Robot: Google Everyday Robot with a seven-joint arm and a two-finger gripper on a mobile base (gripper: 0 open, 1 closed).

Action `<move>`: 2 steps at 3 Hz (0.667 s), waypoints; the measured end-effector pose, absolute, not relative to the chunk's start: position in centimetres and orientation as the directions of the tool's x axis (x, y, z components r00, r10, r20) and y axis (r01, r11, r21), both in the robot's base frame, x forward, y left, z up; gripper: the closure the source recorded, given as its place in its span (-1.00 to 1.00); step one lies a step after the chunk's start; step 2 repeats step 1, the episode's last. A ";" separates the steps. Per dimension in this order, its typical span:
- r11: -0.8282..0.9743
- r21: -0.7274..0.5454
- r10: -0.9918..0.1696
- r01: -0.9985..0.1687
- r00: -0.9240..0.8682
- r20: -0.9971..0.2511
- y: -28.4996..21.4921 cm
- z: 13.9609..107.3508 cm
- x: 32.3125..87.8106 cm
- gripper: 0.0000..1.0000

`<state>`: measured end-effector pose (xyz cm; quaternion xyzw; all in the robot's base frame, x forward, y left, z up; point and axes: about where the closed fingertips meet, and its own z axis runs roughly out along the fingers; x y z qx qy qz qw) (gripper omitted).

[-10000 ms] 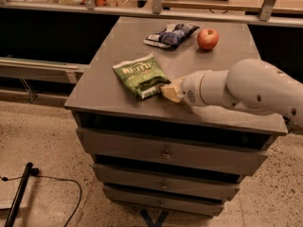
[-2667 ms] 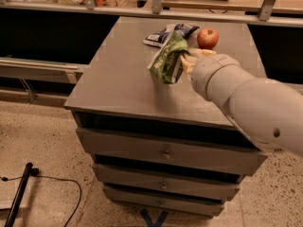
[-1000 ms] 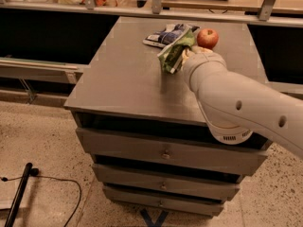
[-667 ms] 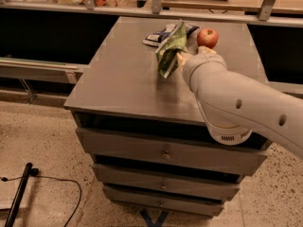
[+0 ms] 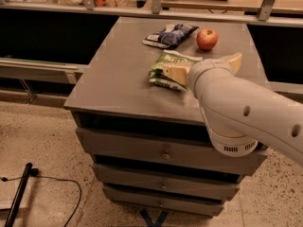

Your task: Move green jalapeno chip bag near blue chip bag

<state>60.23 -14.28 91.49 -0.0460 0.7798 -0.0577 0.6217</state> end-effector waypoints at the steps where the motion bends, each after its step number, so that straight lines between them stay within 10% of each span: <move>1: 0.989 -0.146 -0.143 0.000 -0.223 -0.964 -14.3 91.5 60.2 -1.00; 2: 0.989 -0.146 -0.143 0.000 -0.223 -0.964 -14.3 91.5 60.2 -1.00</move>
Offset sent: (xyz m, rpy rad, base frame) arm 0.0000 0.0000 0.0000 0.0000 0.0000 0.0000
